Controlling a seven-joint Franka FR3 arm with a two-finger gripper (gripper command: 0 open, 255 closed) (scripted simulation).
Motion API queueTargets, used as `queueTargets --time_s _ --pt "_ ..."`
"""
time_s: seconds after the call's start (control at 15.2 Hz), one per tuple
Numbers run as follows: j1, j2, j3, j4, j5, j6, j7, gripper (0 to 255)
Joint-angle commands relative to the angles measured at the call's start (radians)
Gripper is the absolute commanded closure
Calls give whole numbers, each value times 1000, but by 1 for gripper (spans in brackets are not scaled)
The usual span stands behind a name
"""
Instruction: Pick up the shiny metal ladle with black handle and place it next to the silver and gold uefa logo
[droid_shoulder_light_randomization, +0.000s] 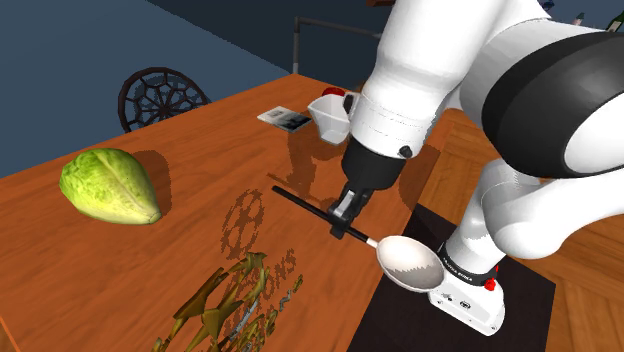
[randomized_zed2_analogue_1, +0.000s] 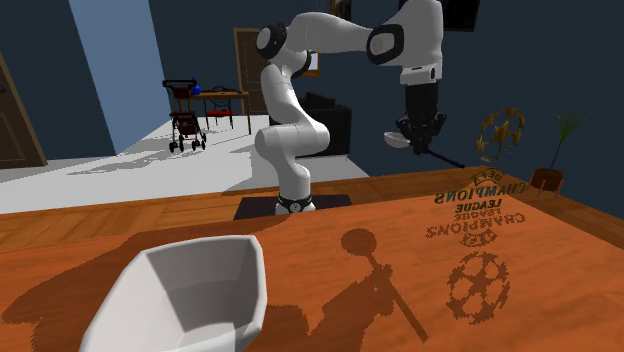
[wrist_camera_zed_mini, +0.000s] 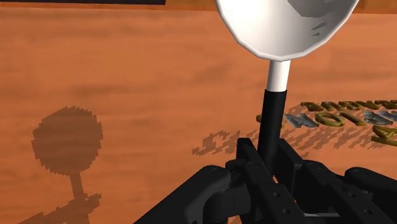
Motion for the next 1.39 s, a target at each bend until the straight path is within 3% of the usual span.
queueTargets --time_s 0.0,1.32 --pt "3 2 10 -26 8 28 -2 255" --pt "20 95 122 -230 94 326 -20 255"
